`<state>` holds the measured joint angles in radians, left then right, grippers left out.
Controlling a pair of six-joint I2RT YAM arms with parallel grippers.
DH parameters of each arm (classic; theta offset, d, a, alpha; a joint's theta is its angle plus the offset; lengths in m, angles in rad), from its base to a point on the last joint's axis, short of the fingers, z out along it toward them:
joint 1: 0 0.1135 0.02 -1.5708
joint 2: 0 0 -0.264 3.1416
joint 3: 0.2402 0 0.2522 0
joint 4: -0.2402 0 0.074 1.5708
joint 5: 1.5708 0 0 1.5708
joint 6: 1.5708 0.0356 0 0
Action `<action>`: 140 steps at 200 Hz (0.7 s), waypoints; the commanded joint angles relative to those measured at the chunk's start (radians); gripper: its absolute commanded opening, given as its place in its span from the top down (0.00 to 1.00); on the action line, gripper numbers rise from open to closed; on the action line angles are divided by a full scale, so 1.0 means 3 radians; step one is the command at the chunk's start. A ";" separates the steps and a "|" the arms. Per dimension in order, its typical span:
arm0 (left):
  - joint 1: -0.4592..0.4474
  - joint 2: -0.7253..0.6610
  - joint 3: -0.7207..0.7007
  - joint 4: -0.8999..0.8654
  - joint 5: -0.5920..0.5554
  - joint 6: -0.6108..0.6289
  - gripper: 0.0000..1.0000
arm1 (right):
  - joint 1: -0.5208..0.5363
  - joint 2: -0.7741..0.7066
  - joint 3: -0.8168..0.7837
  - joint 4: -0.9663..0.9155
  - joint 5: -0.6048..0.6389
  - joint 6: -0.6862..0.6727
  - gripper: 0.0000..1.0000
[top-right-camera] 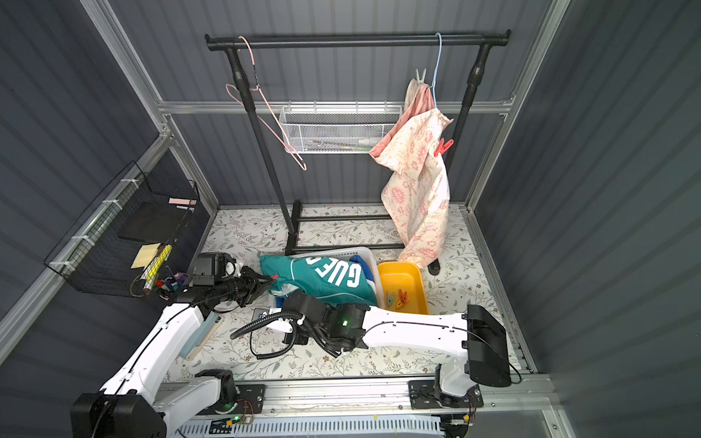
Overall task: Remove the clothespins securing jackets to the hanger
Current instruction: Remove the clothespin from the hanger.
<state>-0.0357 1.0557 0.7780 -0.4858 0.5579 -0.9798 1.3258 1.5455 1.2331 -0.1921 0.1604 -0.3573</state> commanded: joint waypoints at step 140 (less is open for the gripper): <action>0.0013 0.0041 0.1234 -0.0466 -0.0594 0.0893 1.00 | -0.0992 -0.0397 0.0200 -0.0492 -0.1020 0.0794 1.00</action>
<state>-0.0357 1.0378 1.0916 -0.6556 0.4316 -0.8700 1.1423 1.4471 1.2793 -0.2321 0.0265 -0.2657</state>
